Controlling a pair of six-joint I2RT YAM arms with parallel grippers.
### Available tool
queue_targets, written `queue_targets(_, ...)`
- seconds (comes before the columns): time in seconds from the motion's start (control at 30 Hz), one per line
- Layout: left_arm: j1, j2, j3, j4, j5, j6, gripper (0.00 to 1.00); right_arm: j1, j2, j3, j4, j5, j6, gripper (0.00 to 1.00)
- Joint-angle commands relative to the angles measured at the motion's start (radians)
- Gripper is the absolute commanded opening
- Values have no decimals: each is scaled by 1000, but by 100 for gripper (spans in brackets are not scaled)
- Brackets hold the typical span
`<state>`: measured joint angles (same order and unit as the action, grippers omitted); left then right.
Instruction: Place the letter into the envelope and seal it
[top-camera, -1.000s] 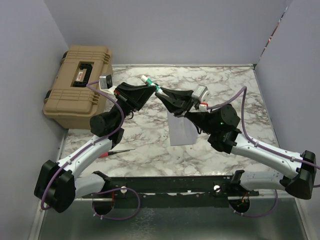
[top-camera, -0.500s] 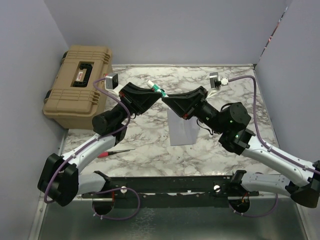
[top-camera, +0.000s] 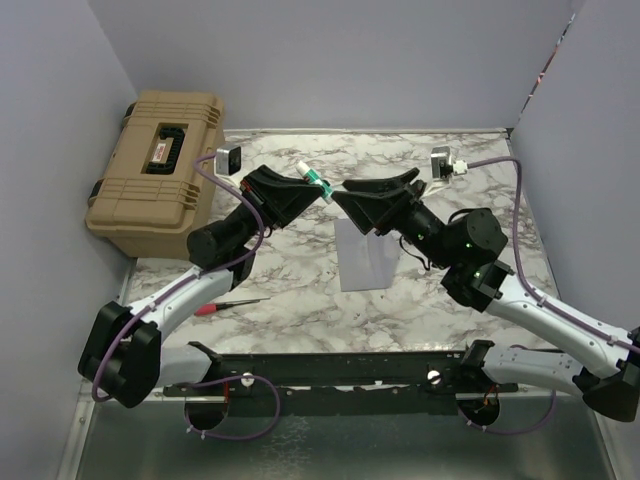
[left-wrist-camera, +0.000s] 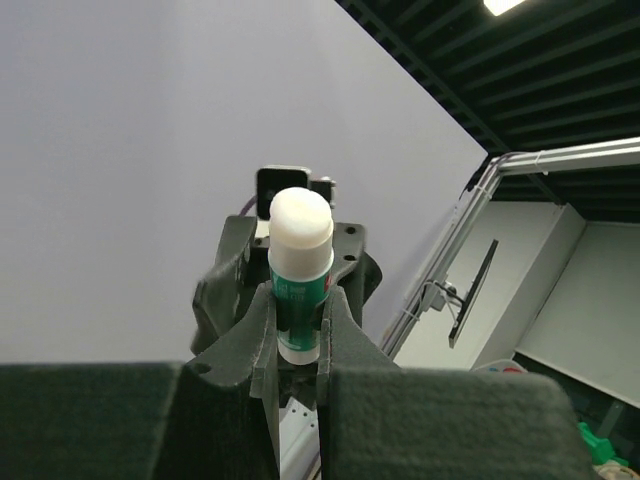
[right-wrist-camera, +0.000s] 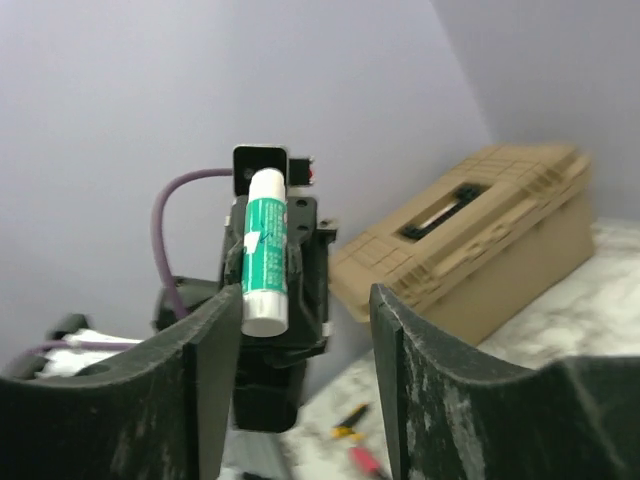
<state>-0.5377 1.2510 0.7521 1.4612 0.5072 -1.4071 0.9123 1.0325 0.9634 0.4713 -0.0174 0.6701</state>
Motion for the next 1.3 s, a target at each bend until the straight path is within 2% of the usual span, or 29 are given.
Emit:
queue_targets(0.0, 1, -43, -41, 160, -76, -78, 0, -10, -25, -24, 87, 10, -614, 62)
queue_targets(0.1, 1, -69, -50, 55, -109, -115, 0, -10, 8, -37, 121, -89, -909, 67)
queue_targets(0.27, 1, -98, -31, -63, -129, -167, 0, -10, 59, -17, 134, -227, -1139, 67)
queue_targets(0.4, 1, -134, -12, -203, -142, -145, 0, -10, 60, -23, 196, -291, -1155, 67)
queue_targets(0.57, 1, -156, -1, -302, -145, -116, 0, -10, 61, -24, 218, -368, -1152, 67)
queue_targets(0.8, 1, -159, -6, -334, -145, -106, 0, -9, 78, -20, 264, -405, -1109, 67)
queue_targets(0.97, 1, -155, -10, -336, -149, -104, 0, -9, 119, 1, 284, -357, -1078, 66)
queue_targets(1.13, 1, -158, -11, -337, -152, -102, 0, -9, 154, 5, 292, -325, -1092, 59)
queue_targets(1.27, 1, -160, -19, -339, -155, -99, 0, -10, 167, 7, 321, -308, -1068, 45)
